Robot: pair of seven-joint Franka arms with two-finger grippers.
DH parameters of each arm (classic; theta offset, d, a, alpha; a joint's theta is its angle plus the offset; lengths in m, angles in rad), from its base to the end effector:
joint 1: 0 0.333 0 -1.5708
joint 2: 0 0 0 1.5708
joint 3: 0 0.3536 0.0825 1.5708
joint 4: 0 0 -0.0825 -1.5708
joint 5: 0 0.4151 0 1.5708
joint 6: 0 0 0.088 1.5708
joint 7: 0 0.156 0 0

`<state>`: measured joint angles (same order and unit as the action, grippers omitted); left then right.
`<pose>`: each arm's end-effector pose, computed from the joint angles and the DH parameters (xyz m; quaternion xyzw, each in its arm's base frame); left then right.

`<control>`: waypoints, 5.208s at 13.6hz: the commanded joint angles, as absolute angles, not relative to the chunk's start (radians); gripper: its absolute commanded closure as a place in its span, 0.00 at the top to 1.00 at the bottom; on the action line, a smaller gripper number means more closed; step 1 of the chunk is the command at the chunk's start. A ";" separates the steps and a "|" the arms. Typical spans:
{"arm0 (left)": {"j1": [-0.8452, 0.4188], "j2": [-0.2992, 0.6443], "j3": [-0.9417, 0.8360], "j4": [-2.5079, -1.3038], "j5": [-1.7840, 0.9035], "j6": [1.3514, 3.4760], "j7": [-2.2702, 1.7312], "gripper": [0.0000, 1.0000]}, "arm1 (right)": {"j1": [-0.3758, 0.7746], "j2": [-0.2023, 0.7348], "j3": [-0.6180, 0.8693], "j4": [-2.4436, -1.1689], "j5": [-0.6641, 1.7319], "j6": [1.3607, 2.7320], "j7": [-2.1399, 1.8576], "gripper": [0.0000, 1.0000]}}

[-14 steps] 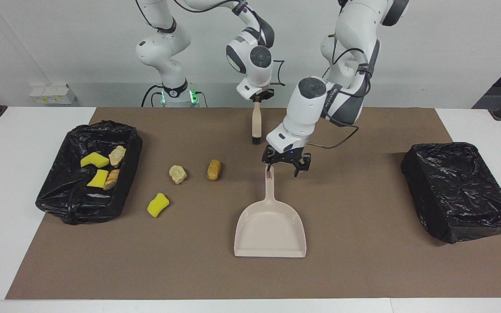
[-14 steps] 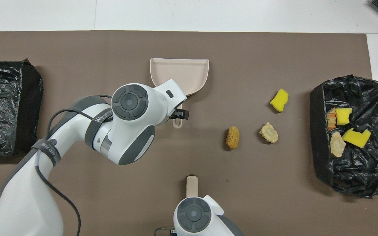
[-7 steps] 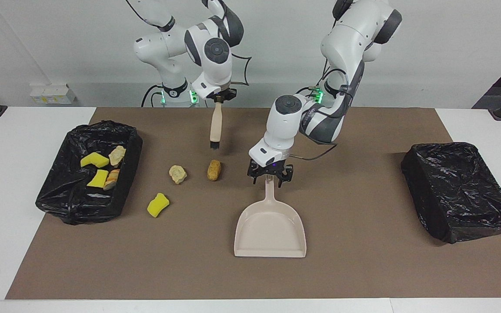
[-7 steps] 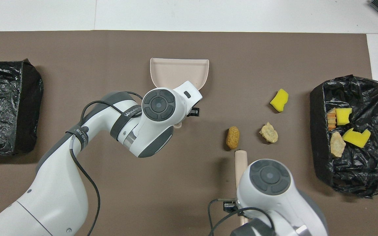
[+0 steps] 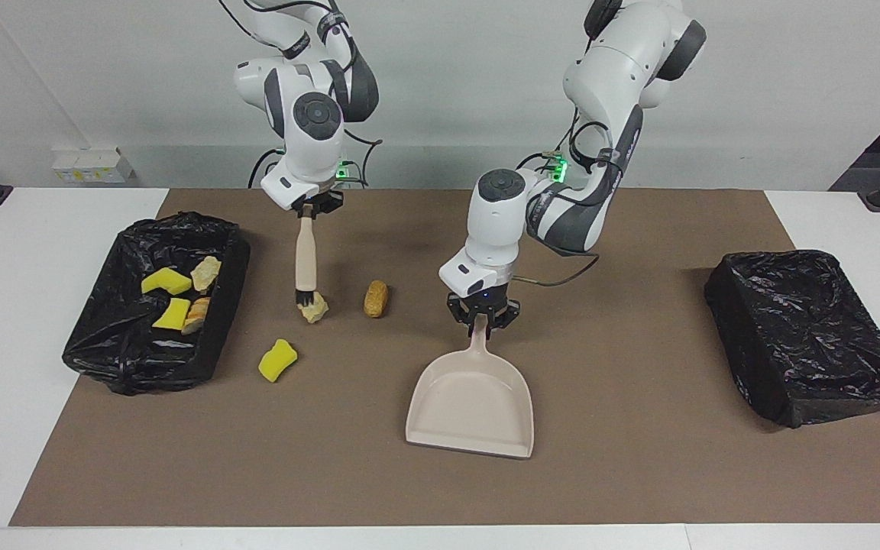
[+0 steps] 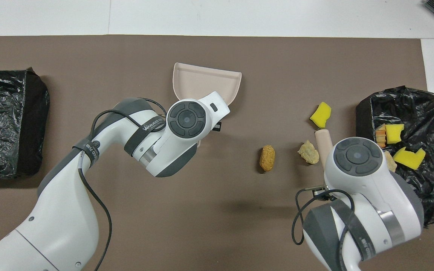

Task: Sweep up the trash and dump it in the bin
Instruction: 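Grasp the dustpan with the left gripper while the right gripper grasps the brush, then sweep the remaining sponge and crusts into the dustpan with the right gripper's brush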

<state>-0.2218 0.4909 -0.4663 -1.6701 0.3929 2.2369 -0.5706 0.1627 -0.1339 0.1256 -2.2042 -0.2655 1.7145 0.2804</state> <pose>0.6037 -0.4174 0.3267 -0.9863 0.1382 -0.0898 0.0051 0.4601 0.0982 0.3956 0.9742 0.0437 -0.1318 0.1777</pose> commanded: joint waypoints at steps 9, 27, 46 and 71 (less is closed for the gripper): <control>-0.101 0.204 -0.468 -1.793 0.278 1.775 0.613 0.00 | 0.051 0.250 0.143 -1.861 -0.583 1.738 0.144 0.00; -0.132 0.064 -0.597 -2.098 0.192 1.945 0.511 0.00 | 0.302 0.239 0.152 -1.908 0.014 1.773 0.391 0.00; -0.086 0.087 -0.592 -2.160 0.299 2.105 0.400 0.00 | 0.083 0.094 0.140 -1.913 0.252 1.589 0.231 0.00; -0.074 0.103 -0.597 -2.143 0.305 2.086 0.397 0.00 | 0.331 0.097 0.150 -2.184 0.434 1.951 0.209 0.00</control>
<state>-0.0859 0.1067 -0.5886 -2.1404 0.2889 2.0714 0.4007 0.3358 0.0671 0.1511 -2.2081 0.3382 1.9332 0.3323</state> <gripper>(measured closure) 0.678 0.744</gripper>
